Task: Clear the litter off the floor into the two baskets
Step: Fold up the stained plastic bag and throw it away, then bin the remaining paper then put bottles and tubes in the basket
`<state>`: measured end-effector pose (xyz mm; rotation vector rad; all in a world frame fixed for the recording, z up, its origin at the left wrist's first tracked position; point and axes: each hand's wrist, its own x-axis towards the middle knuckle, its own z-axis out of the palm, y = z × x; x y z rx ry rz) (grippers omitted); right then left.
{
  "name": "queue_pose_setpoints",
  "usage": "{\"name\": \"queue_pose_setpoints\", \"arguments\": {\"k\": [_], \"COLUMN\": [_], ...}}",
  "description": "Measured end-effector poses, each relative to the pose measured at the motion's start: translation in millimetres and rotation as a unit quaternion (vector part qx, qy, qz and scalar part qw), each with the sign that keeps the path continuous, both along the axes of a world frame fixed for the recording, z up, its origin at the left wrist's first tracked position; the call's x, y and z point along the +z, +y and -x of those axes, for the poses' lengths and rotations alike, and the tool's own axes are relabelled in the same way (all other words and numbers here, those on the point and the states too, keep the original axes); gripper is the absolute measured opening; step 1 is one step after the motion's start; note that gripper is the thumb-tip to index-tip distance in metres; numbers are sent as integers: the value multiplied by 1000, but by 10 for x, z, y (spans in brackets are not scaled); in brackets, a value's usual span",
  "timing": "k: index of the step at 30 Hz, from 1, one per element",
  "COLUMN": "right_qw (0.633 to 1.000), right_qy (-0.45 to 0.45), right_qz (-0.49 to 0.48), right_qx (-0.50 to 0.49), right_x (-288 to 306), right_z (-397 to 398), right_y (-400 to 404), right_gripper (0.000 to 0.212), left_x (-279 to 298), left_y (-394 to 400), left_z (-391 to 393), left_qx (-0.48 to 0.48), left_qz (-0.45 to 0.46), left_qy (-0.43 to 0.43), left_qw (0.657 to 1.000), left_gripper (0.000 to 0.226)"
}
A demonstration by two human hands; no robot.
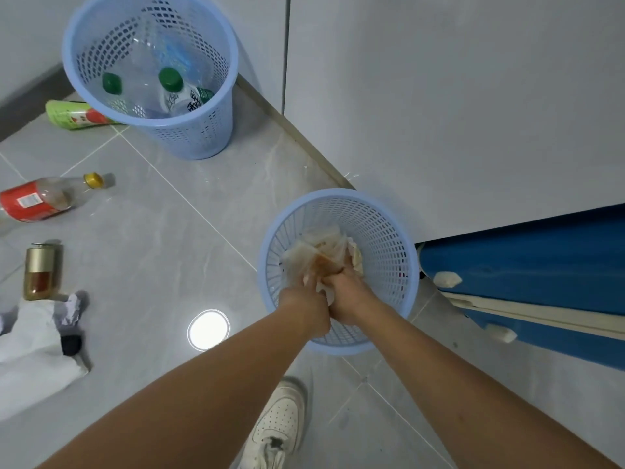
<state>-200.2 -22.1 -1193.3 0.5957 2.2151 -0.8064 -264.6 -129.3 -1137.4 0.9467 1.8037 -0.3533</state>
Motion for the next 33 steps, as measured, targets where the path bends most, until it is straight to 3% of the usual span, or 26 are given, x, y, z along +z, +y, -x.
{"name": "queue_pose_setpoints", "arguments": {"k": [3, 5, 7, 11, 15, 20, 27, 33], "right_qw": [998, 998, 996, 999, 999, 989, 949, 916], "right_qy": [-29, -37, -59, -40, 8, 78, 226, 356], "right_qz": [56, 44, 44, 23, -48, -125, -218, -180], "right_qx": [11, -4, 55, 24, 24, 24, -26, 36], "right_x": [-382, -281, -87, 306, 771, 1158, 1799, 2262], "right_z": [-46, 14, 85, 135, 210, 264, 334, 662], "right_y": [106, 77, 69, 61, 1, -231, -718, -1795], "right_gripper": [62, 66, 63, 32, 39, 22, 31, 27], "left_x": [-165, -207, -128, 180, 526, 997, 1375, 1537], "left_y": [103, 125, 118, 34, -203, -491, -1281, -2587], "left_z": [21, -31, -43, 100, 245, 313, 372, 644], "left_qx": [-67, -88, -52, 43, 80, 99, 190, 284], "left_qz": [50, 57, 47, -29, -133, -216, -376, -405], "left_qy": [-10, 10, 10, -7, 16, 14, 8, 71], "left_qw": [996, 994, 997, 999, 988, 971, 907, 866], "left_gripper": [67, 69, 68, 42, 34, 36, 43, 43]}}
